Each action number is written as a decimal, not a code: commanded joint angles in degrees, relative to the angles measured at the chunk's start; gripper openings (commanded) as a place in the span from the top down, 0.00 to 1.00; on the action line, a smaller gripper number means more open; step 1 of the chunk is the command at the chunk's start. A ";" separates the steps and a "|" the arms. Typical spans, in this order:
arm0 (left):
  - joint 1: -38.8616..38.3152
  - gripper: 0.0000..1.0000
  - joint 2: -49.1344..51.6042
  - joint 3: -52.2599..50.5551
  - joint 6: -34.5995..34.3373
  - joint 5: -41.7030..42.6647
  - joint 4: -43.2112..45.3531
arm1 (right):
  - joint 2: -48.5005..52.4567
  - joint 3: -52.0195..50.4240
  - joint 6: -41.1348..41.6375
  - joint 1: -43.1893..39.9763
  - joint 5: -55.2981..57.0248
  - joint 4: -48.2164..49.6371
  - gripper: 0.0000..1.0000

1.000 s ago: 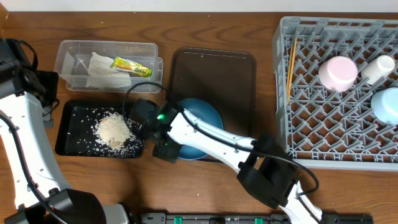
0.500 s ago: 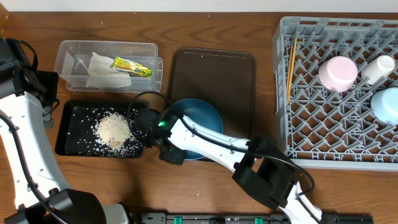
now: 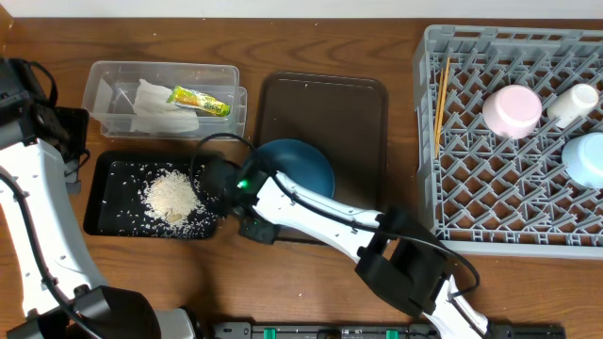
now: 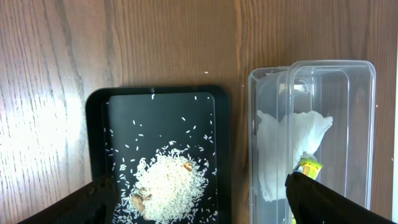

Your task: Sort waste into correct bins and load items into the dishwasher rack

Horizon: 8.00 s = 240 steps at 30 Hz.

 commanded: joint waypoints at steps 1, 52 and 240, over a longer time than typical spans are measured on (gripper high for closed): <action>0.26 0.11 0.22 0.15 0.13 -0.31 -0.15 | 0.46 3.72 0.07 0.24 -0.42 -1.60 0.99; 0.26 0.11 0.22 0.15 0.13 -0.31 -0.15 | -31.23 7.52 -9.68 -75.41 -64.08 -32.15 0.99; 0.26 0.11 0.22 0.15 0.13 -0.31 -0.17 | -72.02 -31.47 32.04 -72.57 -10.19 -1.70 0.01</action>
